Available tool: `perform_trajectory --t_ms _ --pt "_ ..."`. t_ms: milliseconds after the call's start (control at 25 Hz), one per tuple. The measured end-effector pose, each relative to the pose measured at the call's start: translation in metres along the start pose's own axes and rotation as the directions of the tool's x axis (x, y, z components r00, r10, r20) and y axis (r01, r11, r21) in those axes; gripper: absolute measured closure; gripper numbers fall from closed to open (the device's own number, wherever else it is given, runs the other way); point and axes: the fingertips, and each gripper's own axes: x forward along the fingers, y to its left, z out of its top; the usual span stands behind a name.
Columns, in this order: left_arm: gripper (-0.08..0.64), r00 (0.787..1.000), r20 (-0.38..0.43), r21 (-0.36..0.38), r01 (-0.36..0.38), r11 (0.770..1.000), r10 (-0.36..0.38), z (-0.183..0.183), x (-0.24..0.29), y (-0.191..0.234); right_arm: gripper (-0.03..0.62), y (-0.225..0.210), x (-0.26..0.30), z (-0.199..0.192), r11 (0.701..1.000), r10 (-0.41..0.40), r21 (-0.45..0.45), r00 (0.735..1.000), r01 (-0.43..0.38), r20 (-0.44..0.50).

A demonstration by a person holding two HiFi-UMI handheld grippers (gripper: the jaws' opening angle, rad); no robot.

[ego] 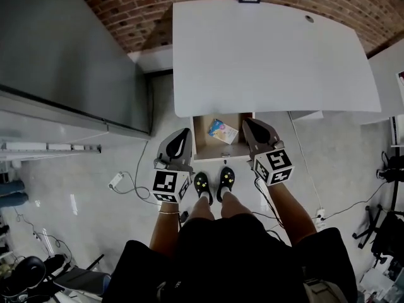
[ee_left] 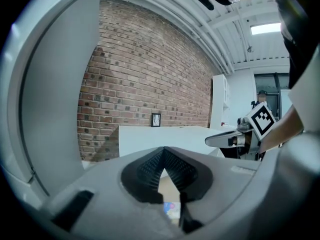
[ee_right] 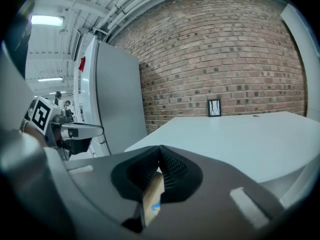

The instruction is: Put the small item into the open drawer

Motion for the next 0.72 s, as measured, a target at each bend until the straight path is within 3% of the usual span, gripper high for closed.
perform_trajectory --t_ms 720 --pt "0.563 0.995 0.096 -0.034 -0.016 0.999 0.019 0.053 -0.029 -0.021 0.583 0.014 -0.049 0.054 1.0 0.009 -0.004 0.994 -0.008 0.106"
